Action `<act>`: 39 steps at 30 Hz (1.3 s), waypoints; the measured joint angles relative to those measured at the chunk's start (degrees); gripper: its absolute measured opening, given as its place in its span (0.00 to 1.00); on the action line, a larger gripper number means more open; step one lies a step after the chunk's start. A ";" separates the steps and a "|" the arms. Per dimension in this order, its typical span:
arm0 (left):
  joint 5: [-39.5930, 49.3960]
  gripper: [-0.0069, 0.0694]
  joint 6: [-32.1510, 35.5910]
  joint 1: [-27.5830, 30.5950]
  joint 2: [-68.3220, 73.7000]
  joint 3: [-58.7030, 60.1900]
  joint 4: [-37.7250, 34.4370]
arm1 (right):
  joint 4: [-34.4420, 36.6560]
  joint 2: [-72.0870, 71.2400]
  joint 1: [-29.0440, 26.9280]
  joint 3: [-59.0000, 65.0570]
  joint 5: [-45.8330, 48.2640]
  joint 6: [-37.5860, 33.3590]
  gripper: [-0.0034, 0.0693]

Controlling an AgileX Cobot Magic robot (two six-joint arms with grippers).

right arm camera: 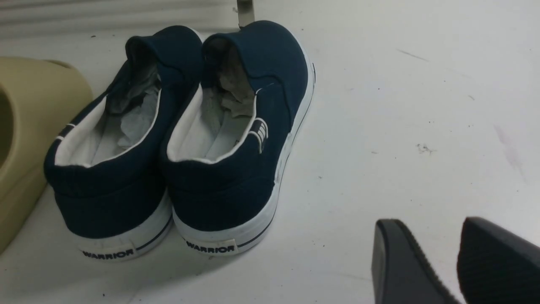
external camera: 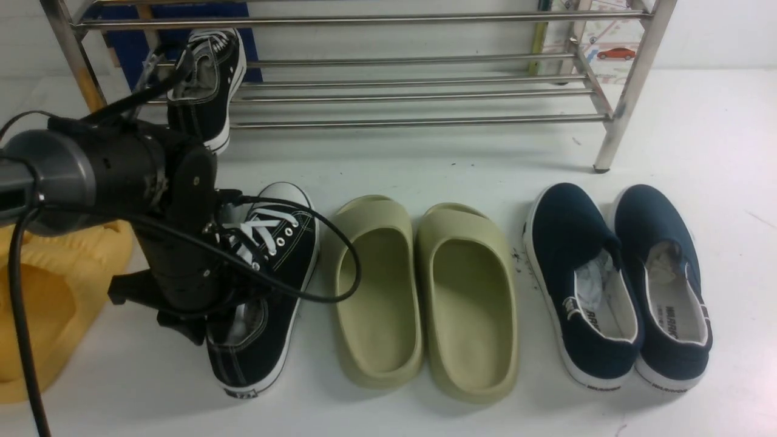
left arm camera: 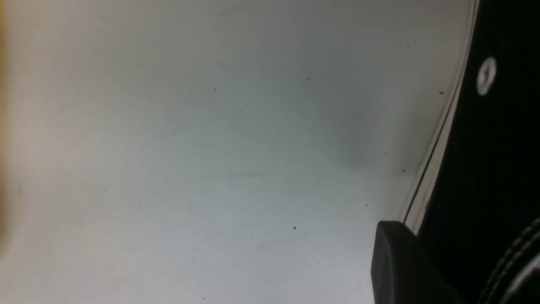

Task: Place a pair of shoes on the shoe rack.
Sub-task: Use the left arm to grab the shoe closest to it, then use the left arm to put a shoe into the shoe rack

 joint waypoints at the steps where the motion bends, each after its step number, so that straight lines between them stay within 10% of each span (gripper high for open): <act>1: -0.21 0.24 0.00 0.00 -0.14 0.00 -0.14 | 0.00 0.00 0.00 0.00 0.00 0.00 0.38; 6: -1.34 0.07 1.13 0.00 -2.71 0.12 -0.35 | 0.00 0.00 0.00 0.00 0.00 0.00 0.38; 39: 6.32 0.07 6.10 9.27 10.18 -37.38 -13.39 | -0.04 0.00 0.00 0.00 0.00 0.00 0.38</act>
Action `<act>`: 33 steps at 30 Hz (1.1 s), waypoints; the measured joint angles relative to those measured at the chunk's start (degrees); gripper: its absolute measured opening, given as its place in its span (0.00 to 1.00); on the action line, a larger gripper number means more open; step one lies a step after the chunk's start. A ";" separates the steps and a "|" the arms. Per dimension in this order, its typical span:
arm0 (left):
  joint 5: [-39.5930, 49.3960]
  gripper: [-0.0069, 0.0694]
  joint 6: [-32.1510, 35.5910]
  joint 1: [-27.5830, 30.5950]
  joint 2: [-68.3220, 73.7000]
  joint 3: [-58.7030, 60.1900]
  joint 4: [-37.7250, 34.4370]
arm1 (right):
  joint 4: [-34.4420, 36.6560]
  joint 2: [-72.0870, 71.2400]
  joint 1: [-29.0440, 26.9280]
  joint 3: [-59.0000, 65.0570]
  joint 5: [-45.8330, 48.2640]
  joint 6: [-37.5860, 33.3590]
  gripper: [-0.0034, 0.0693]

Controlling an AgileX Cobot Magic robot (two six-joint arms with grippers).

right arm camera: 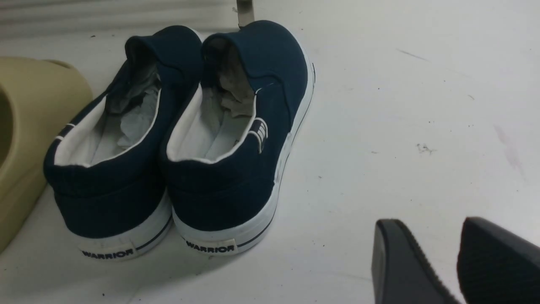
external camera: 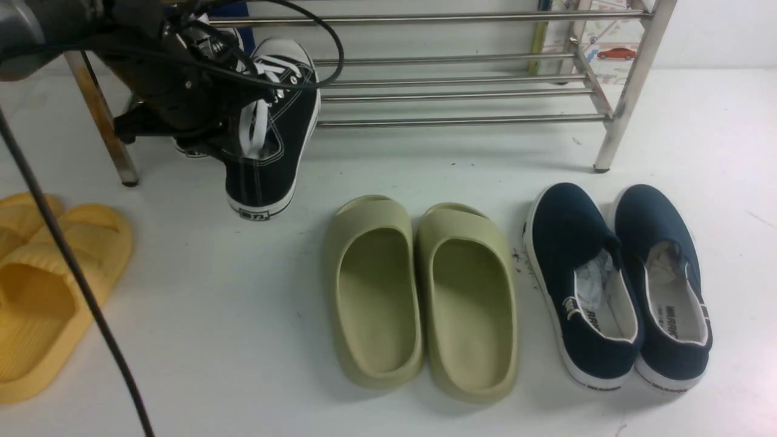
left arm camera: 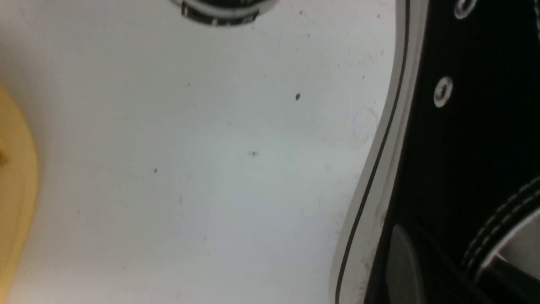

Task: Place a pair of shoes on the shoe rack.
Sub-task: Use the left arm to put a shoe into the shoe rack

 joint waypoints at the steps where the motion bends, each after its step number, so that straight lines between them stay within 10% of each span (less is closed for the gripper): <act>1: 0.06 0.07 0.00 0.07 0.27 -1.10 0.00 | 0.00 0.00 0.00 0.00 0.00 0.00 0.38; 20: 0.82 0.09 0.13 0.90 15.89 -20.45 2.45 | 0.00 0.00 0.00 0.00 0.00 0.00 0.38; 33: -0.95 0.38 0.17 0.91 15.03 -21.09 2.42 | 0.00 0.00 0.00 0.00 0.00 0.00 0.38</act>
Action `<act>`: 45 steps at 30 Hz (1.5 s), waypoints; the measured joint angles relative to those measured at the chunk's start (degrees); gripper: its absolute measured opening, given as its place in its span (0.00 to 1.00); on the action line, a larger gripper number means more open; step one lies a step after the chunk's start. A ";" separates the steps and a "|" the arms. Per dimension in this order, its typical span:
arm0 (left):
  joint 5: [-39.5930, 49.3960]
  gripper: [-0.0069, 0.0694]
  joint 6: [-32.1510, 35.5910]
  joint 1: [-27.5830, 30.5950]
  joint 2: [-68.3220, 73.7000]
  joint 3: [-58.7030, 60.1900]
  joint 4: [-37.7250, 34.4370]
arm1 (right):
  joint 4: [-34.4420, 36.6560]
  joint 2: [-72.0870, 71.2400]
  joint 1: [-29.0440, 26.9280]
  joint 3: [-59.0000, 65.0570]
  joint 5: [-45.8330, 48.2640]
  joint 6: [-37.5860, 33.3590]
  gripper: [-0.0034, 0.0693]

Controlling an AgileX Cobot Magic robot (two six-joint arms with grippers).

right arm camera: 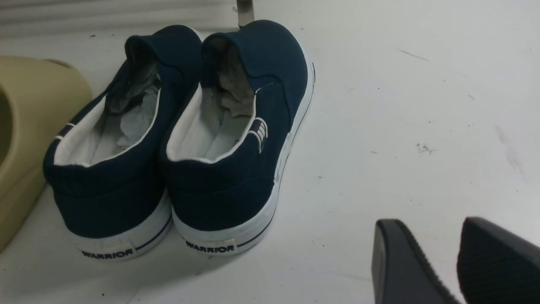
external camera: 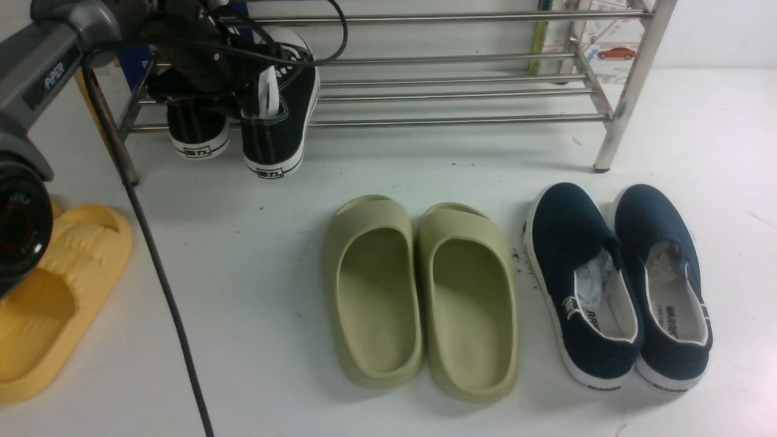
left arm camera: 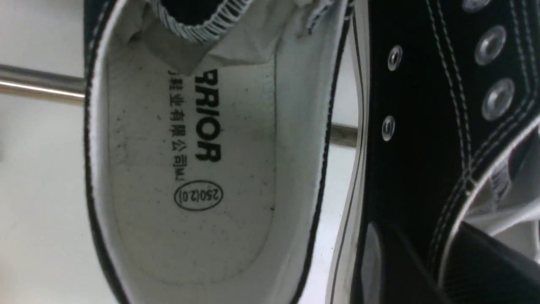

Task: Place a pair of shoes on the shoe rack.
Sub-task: Use the left arm to put a shoe into the shoe rack

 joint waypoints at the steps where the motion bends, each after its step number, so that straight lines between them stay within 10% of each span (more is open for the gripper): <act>1: 1.57 0.41 0.05 0.00 -1.08 0.00 0.00 | 0.00 0.00 0.00 0.00 0.00 0.00 0.38; 14: 15.36 0.37 6.35 0.00 -10.20 0.01 0.19 | -1.03 0.00 0.00 0.00 0.00 0.00 0.38; 24: 14.18 0.07 8.20 -8.23 -15.16 17.22 3.23 | -1.22 0.00 0.00 0.00 0.00 0.00 0.38; 35: -2.93 0.07 5.57 -8.21 -9.14 20.57 6.51 | -1.22 0.00 0.00 0.00 0.00 0.06 0.38; 45: 5.04 0.07 5.36 -6.83 -0.55 4.83 5.20 | -1.22 0.00 0.00 0.00 0.00 0.06 0.38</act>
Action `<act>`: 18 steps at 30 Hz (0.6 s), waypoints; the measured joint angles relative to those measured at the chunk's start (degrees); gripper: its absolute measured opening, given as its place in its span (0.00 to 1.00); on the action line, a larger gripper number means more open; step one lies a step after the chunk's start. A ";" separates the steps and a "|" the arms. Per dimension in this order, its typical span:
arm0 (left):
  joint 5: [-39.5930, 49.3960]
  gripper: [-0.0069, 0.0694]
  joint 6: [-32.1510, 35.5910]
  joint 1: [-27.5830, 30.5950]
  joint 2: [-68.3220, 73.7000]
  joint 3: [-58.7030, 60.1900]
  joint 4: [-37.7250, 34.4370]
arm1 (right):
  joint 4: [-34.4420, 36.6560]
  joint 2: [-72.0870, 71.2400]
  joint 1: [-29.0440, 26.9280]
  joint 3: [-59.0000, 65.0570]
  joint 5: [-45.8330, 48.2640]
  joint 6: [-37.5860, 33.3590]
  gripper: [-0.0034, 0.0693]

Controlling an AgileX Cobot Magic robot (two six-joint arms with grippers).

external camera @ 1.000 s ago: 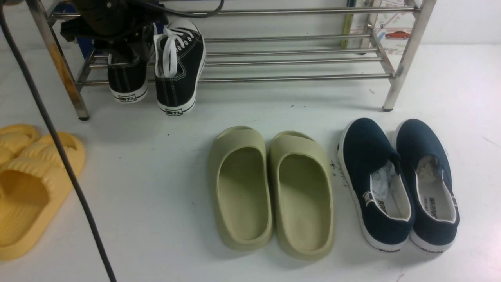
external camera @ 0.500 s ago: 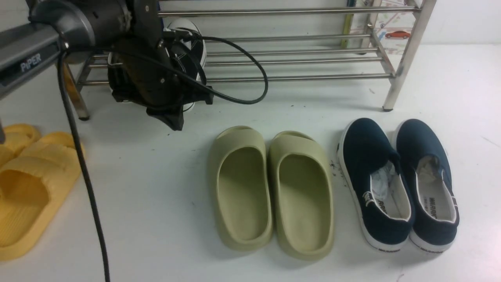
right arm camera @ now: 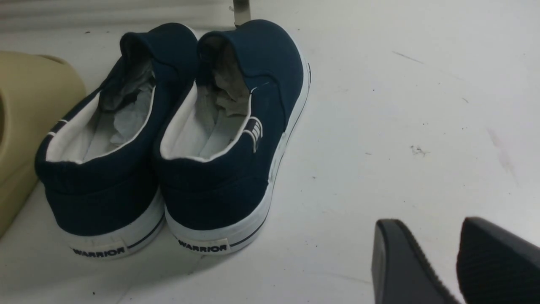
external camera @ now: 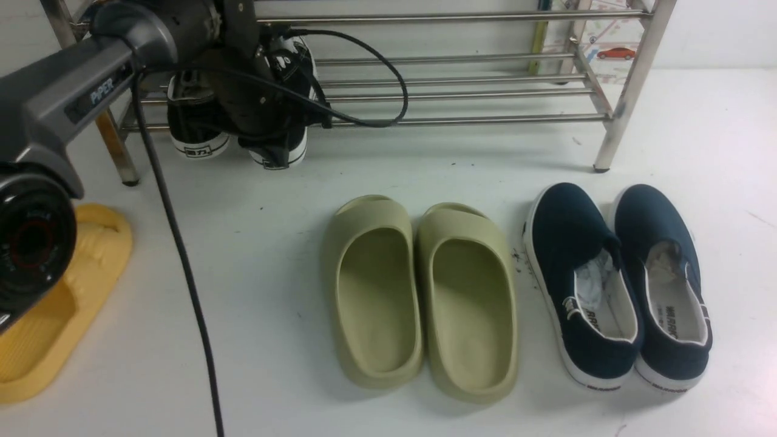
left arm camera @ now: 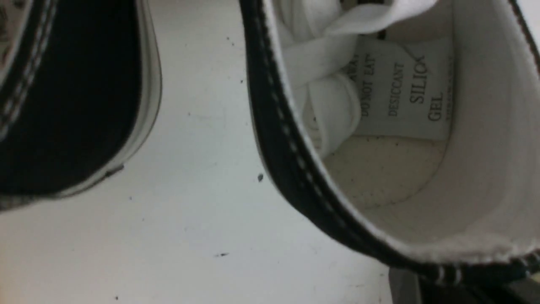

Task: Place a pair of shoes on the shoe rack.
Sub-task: Use the left arm to put a shoe into the shoe rack

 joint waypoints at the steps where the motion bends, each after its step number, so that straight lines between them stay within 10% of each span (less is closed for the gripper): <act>1: 0.23 0.07 0.00 0.09 0.34 -0.65 0.08 | 0.00 0.00 0.00 0.00 0.00 0.00 0.38; 18: 0.93 0.07 0.00 1.01 2.85 -8.11 2.55 | 0.00 0.00 0.00 0.00 0.00 0.00 0.38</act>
